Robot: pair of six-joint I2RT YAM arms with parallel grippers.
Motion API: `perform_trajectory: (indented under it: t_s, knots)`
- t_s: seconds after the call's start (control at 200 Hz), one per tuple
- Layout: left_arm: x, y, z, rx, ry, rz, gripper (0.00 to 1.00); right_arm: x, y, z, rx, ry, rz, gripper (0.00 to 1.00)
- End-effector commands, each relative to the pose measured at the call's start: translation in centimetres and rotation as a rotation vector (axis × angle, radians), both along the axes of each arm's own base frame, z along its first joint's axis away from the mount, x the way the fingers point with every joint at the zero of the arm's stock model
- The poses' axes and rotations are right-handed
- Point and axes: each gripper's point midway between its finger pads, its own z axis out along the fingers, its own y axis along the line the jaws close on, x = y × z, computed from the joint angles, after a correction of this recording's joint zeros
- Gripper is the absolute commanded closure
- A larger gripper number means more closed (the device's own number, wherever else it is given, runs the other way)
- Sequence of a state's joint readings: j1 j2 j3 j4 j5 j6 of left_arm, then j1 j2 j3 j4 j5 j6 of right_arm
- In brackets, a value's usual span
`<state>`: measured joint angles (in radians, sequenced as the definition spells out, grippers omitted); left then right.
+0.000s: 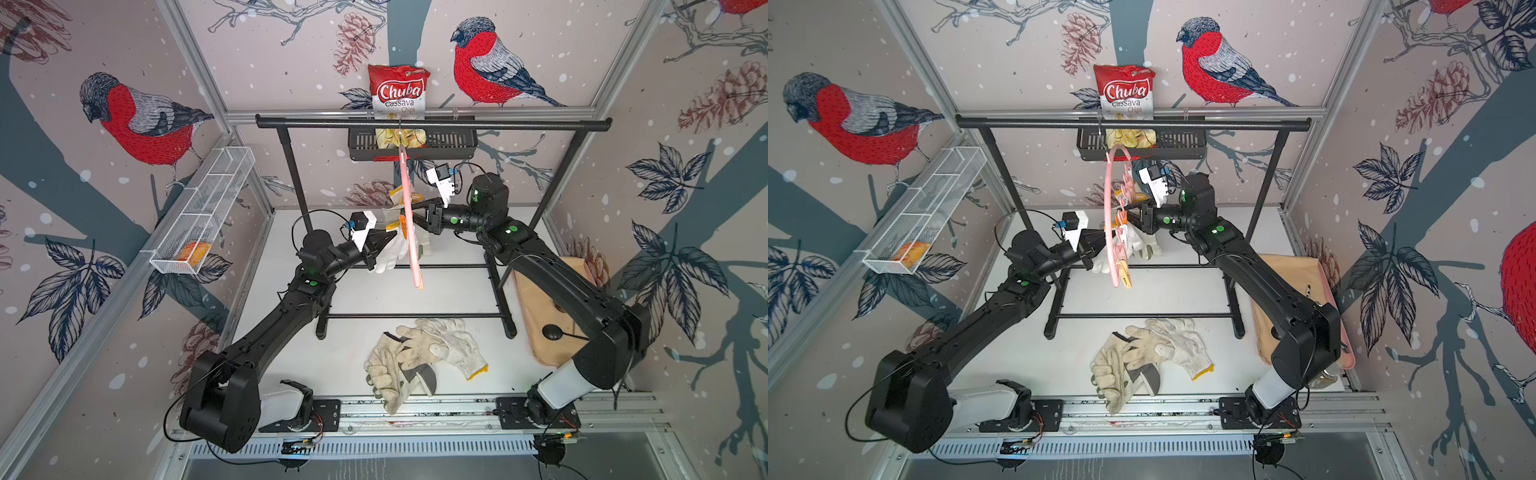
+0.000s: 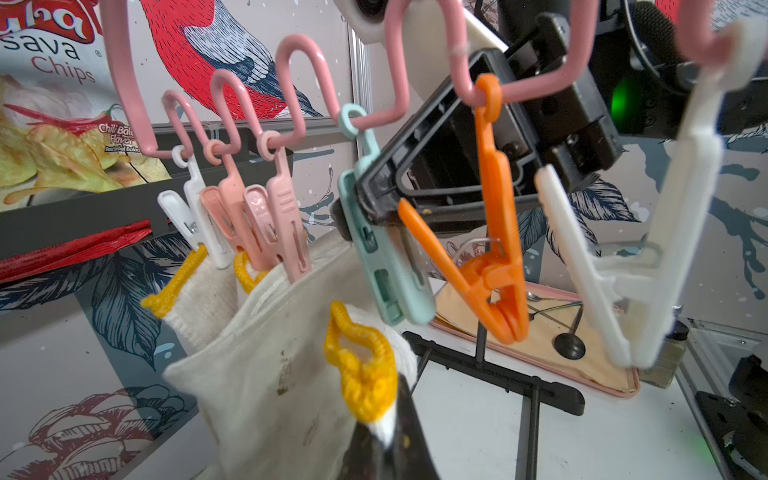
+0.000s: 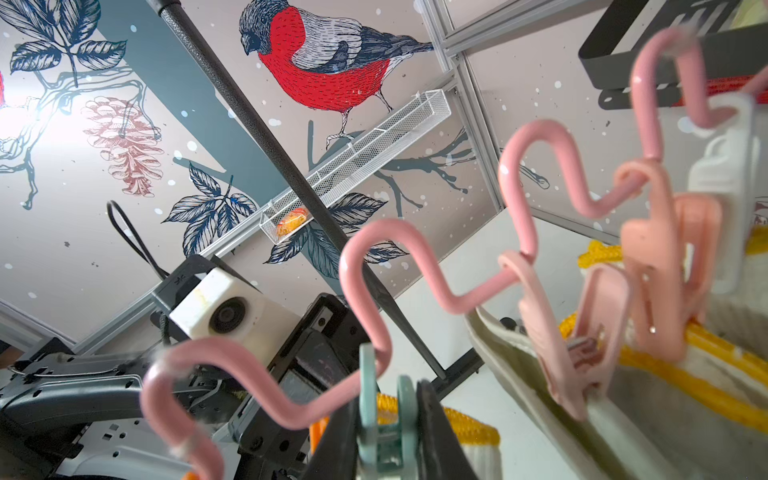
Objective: Clip the gloves onto a hanger to dry
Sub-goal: Clamp the glove onto the hanger.
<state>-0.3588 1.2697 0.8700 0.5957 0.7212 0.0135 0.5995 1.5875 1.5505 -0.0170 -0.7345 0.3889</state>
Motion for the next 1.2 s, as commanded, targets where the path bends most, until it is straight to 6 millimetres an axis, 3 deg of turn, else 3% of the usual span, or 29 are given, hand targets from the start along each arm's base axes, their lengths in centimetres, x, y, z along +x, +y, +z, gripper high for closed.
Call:
perform_trajectory:
  t_s: [0.0,0.215,0.5,0.61,0.635,1.196]
  knots:
    - [0.0,-0.3,-0.2,0.06,-0.039,0.003,1.0,-0.3,-0.1,1.6,0.039,-0.051,0.014,0.77]
    - [0.0,-0.5,-1.7,0.148,-0.04,-0.005,1.0,-0.3,0.1,1.8,0.053,-0.05,0.019,0.77]
    - [0.2,-1.2,-1.1,0.17,-0.06,-0.058,1.0,-0.4,0.3,1.7,0.052,-0.051,0.027,0.77]
    - [-0.4,-1.7,-2.0,0.185,-0.041,-0.108,1.0,-0.4,0.3,1.7,0.052,-0.053,0.027,0.77]
    - [-0.3,-1.8,-1.0,0.18,-0.062,-0.114,1.0,-0.4,0.3,1.8,0.052,-0.053,0.028,0.77]
    - [0.3,-2.3,0.3,0.159,-0.095,-0.143,1.0,-0.7,0.3,1.4,0.048,-0.048,0.046,0.77]
